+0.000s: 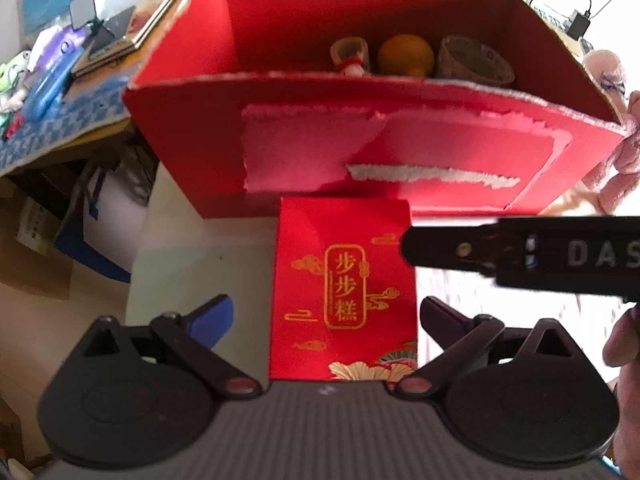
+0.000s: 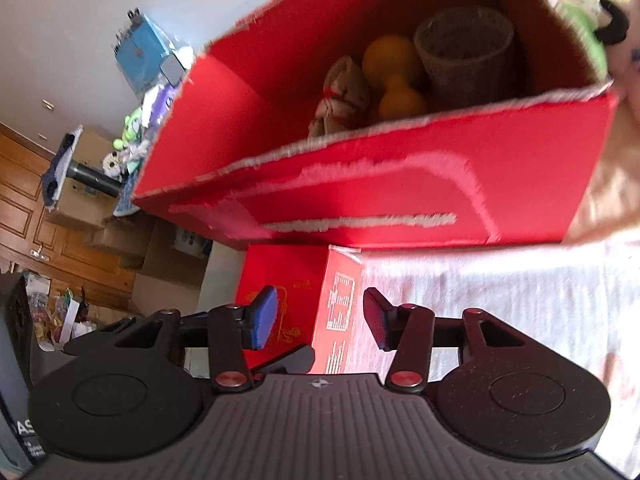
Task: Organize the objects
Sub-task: 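Grasp the red gift box with gold characters using the right gripper, then lift the gift box with the right gripper and carry it over the box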
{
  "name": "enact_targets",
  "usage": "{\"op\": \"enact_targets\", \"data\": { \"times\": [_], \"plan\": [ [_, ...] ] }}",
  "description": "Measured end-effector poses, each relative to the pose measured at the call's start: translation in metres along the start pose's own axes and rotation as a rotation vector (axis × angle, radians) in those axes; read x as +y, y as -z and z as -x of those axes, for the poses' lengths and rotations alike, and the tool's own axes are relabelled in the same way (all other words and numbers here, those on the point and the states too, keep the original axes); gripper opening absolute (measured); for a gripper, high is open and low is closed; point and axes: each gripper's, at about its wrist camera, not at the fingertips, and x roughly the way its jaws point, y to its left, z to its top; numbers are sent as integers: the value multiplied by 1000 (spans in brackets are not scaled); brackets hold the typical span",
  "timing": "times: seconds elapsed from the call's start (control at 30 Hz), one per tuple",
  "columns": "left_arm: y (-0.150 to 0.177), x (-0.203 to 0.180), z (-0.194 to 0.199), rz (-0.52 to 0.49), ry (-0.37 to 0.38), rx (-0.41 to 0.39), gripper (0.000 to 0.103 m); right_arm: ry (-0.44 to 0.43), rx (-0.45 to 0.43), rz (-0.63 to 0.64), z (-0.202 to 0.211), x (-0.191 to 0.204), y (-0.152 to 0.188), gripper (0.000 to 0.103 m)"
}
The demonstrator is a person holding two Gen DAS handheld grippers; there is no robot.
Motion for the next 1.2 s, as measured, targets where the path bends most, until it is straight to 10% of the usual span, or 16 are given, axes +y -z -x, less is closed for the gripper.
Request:
{"op": "enact_targets", "data": {
  "times": [0.73, 1.2],
  "plan": [
    [1, -27, -13, -102, 40, 90, 81, -22, 126, -12, -7, -9, 2, 44],
    [-3, -153, -2, -405, 155, 107, 81, 105, 27, -191, 79, -88, 23, 45]
  ]
}}
